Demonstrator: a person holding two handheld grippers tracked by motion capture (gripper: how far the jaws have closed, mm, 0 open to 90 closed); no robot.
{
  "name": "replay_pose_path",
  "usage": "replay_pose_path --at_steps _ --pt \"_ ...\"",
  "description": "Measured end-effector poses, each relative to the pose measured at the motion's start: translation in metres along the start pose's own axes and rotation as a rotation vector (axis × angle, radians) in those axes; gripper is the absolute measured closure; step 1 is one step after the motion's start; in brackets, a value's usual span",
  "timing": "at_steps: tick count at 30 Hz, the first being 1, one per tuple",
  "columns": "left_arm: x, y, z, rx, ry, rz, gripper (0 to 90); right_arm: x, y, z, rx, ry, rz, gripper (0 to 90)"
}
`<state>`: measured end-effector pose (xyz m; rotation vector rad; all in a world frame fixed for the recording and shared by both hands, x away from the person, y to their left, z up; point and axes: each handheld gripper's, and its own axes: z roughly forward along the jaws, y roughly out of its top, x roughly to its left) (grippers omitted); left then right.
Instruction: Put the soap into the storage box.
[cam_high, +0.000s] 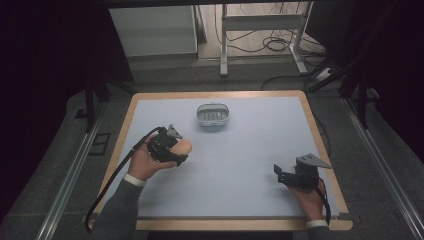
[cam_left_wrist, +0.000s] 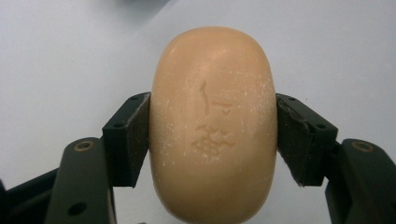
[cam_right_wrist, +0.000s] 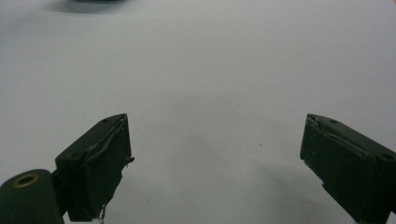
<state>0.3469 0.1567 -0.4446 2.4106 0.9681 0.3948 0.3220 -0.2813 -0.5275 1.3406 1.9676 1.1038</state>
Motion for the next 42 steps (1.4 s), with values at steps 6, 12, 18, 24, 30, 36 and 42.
replay_pose_path --at_steps 6,12,18,24,30,36,42 --pt "0.001 0.008 0.001 0.005 0.005 0.012 32.7 0.000 0.000 0.000 0.000 0.001 0.002 8.7" --pt "0.001 0.016 -0.001 -0.001 0.008 0.020 32.7 0.000 0.000 0.000 -0.001 0.001 0.002 8.7" --pt "0.003 0.021 -0.001 0.000 0.005 0.027 32.6 0.000 0.000 0.000 0.000 0.002 0.002 8.7" --pt "0.004 0.025 0.000 0.000 0.012 0.030 32.7 0.000 0.000 0.000 0.001 0.001 0.002 8.7" --pt "0.003 0.029 0.001 0.005 0.012 0.037 32.6 0.000 0.000 0.000 0.001 0.001 0.001 8.7" --pt "0.004 0.033 0.004 0.001 0.000 0.037 32.7 0.000 0.000 0.000 0.002 0.002 0.003 8.7" --pt "0.004 0.036 0.009 0.007 0.000 0.046 32.7 0.000 0.000 0.000 0.004 0.002 -0.002 8.7"
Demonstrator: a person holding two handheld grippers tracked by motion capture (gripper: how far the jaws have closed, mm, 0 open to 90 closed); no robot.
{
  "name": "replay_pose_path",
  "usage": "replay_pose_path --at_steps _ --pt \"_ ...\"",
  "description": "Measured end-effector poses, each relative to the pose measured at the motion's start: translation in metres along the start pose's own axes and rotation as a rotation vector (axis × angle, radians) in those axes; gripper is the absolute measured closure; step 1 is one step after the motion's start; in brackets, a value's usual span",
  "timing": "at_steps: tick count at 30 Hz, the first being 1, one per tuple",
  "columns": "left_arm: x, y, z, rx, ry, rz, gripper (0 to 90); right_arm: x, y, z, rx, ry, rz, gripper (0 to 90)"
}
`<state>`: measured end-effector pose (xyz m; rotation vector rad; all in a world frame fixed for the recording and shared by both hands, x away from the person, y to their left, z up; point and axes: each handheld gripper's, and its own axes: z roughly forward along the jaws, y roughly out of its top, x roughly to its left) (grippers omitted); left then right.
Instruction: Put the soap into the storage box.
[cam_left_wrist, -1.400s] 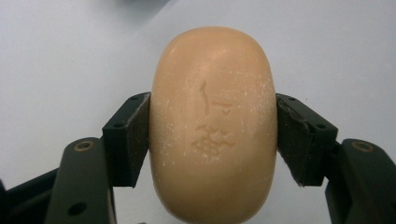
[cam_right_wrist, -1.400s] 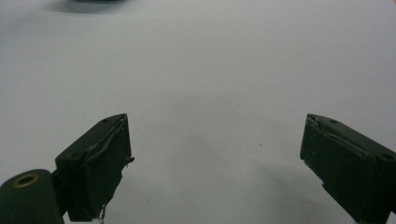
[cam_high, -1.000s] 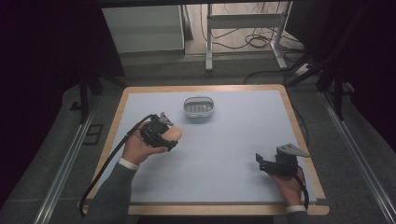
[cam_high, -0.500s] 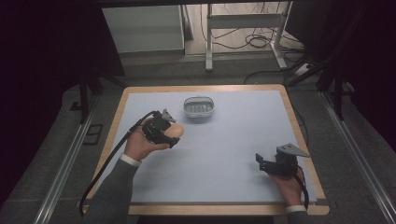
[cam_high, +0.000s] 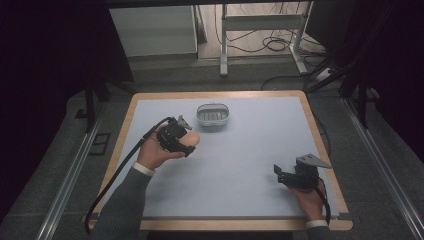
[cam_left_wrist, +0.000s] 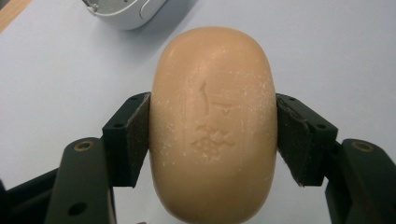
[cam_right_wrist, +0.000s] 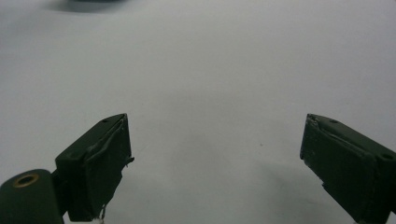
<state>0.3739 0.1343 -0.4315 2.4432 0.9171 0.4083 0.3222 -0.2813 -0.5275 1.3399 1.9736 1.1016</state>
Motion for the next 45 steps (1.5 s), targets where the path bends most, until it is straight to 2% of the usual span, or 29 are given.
replay_pose_path --at_steps 11,25,36,40,43,45 --pt "0.000 0.009 0.008 0.010 -0.006 0.019 32.7 0.000 0.000 0.000 0.002 0.001 0.001 8.7" --pt "0.005 0.013 0.012 0.009 -0.021 0.007 32.7 0.000 0.000 0.000 0.002 0.001 0.000 8.7" --pt "0.004 0.030 0.013 0.009 -0.014 0.037 32.7 0.000 0.000 0.000 0.003 0.003 0.000 8.7" --pt "0.004 0.036 0.015 0.002 -0.024 0.036 32.7 0.000 0.000 0.000 0.002 0.004 0.000 8.7" --pt "0.004 0.039 0.016 0.011 -0.008 0.045 32.7 0.000 0.000 0.000 0.001 0.004 0.000 8.7" --pt "0.005 0.041 0.017 0.012 -0.013 0.046 32.7 0.000 0.000 0.000 0.001 0.004 0.001 8.7"
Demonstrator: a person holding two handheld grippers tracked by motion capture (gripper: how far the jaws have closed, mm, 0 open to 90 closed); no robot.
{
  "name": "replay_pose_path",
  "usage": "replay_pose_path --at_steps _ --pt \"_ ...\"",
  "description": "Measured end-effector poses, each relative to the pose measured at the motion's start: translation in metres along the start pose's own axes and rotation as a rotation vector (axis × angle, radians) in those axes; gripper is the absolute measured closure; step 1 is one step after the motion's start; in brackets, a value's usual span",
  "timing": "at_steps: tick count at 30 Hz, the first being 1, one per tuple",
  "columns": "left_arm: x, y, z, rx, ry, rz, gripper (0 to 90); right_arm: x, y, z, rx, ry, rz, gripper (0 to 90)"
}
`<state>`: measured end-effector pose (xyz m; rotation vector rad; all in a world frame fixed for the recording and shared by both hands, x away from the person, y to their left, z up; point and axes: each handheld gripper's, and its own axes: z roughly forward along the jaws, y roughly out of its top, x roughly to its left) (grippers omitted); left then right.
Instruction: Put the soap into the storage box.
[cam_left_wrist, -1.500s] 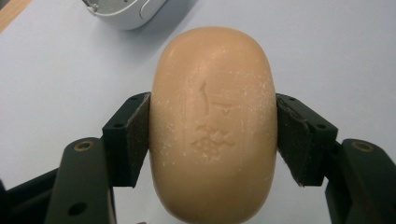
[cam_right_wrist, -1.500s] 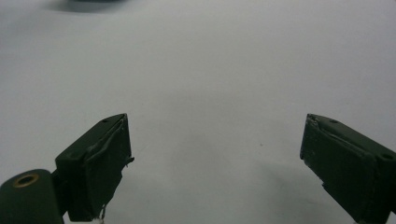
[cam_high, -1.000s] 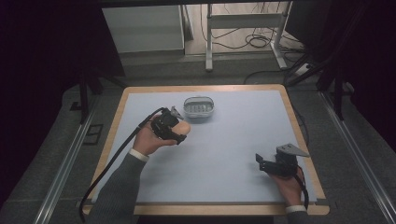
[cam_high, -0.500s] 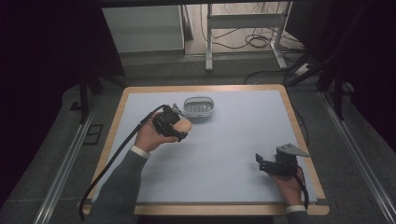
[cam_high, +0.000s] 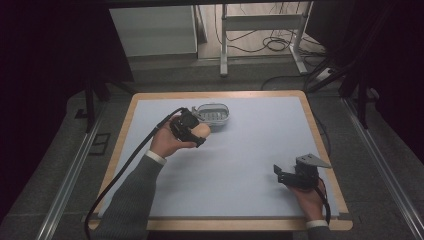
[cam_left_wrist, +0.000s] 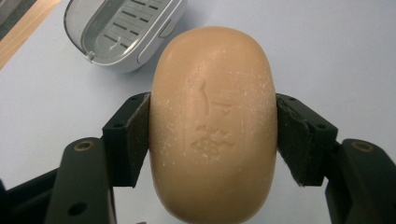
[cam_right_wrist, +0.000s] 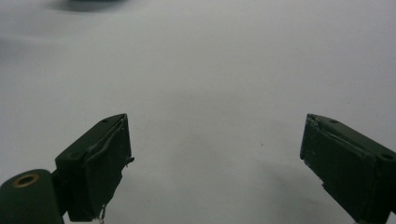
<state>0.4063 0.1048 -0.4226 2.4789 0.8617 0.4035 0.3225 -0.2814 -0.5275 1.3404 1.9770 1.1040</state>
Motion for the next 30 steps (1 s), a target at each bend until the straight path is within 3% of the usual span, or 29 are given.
replay_pose_path --at_steps 14,18,30 --pt "0.007 0.016 0.001 -0.006 0.002 0.013 32.7 0.000 0.000 0.000 -0.001 -0.002 -0.002 8.7" --pt "0.013 0.020 0.004 -0.019 -0.020 -0.003 32.7 0.000 0.000 0.000 -0.001 -0.001 -0.001 8.7" --pt "0.023 0.030 0.012 -0.014 -0.020 -0.014 32.6 0.000 0.000 0.000 -0.002 -0.003 0.003 8.7"
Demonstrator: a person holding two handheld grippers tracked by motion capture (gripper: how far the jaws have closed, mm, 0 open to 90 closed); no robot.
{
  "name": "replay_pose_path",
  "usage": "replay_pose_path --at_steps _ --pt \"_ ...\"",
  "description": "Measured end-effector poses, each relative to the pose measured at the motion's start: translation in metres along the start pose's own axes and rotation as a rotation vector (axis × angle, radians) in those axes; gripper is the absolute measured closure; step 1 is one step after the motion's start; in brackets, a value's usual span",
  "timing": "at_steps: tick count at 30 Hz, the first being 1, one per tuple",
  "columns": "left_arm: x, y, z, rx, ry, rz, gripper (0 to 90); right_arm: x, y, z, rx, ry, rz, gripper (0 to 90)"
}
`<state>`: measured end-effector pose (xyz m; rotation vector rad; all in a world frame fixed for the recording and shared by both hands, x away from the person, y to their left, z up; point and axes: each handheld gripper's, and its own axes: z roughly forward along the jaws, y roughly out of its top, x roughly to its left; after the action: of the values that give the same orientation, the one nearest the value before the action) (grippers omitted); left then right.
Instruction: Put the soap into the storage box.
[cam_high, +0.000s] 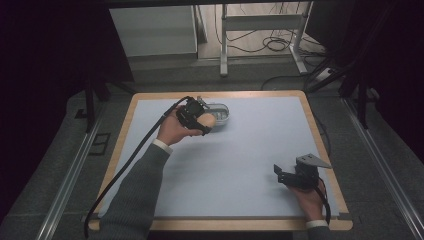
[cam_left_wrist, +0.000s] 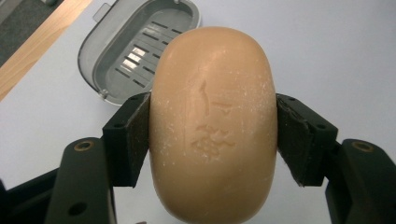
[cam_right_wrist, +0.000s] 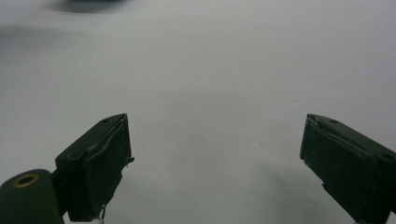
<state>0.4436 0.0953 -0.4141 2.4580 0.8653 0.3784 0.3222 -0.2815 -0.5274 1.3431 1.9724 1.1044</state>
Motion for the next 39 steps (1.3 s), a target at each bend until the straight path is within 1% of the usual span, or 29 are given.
replay_pose_path --at_steps 6,7,8,9,10,11,13,15,19,21,22,23,28,31,32,33,34,38,39 --pt "0.008 0.000 0.007 0.001 -0.010 -0.022 32.7 0.000 0.000 0.000 0.003 0.001 0.000 8.7" --pt "0.009 0.001 0.008 0.013 -0.007 -0.014 32.7 0.000 0.000 0.000 0.003 0.001 0.000 8.7" --pt "0.008 0.002 0.009 0.010 -0.003 -0.019 32.7 0.000 0.000 0.000 0.002 0.001 0.001 8.7" --pt "0.009 0.004 0.010 0.019 0.001 -0.009 32.7 0.000 0.000 0.000 0.002 0.001 0.001 8.7" --pt "0.009 0.006 0.011 0.011 -0.003 -0.017 32.7 0.000 0.000 0.000 0.001 0.000 0.001 8.7" --pt "0.009 0.008 0.013 0.013 -0.002 -0.015 32.7 0.000 0.000 0.000 0.002 0.000 0.000 8.7" --pt "0.011 0.012 0.016 0.033 0.001 0.007 32.7 0.000 0.000 0.000 0.002 0.001 0.000 8.7" --pt "0.013 0.017 0.022 0.044 0.007 0.014 32.7 -0.001 0.000 0.000 0.001 0.003 0.003 8.7" --pt "0.014 0.022 0.026 0.035 0.002 0.012 32.7 -0.001 0.000 0.000 -0.001 0.006 0.005 8.7" --pt "0.015 0.024 0.028 0.024 -0.023 0.006 32.7 -0.001 0.000 0.000 -0.001 0.007 0.006 8.7" --pt "0.015 0.025 0.029 0.028 -0.028 0.008 32.7 -0.001 0.000 0.000 -0.001 0.007 0.007 8.7" --pt "0.014 0.026 0.030 0.031 -0.018 0.013 32.7 -0.001 0.000 0.000 -0.001 0.007 0.007 8.7" --pt "0.015 0.033 0.031 0.031 -0.013 0.020 32.7 -0.001 0.000 0.000 0.000 0.008 0.008 8.7" --pt "0.018 0.035 0.031 0.018 -0.019 0.009 32.7 -0.001 0.000 0.000 0.001 0.009 0.009 8.7" --pt "0.019 0.036 0.032 0.024 -0.017 0.010 32.7 -0.001 0.000 0.000 0.001 0.009 0.009 8.7" --pt "0.020 0.037 0.032 0.032 -0.006 0.018 32.7 -0.001 0.000 0.000 0.001 0.010 0.009 8.7" --pt "0.020 0.038 0.033 0.033 0.002 0.017 32.7 -0.001 0.000 0.000 0.001 0.010 0.009 8.7" --pt "0.023 0.043 0.035 0.029 -0.013 0.012 32.7 -0.001 0.000 0.000 0.001 0.011 0.009 8.7" --pt "0.024 0.045 0.036 0.028 -0.010 0.015 32.7 -0.001 0.000 0.000 0.002 0.010 0.009 8.7"
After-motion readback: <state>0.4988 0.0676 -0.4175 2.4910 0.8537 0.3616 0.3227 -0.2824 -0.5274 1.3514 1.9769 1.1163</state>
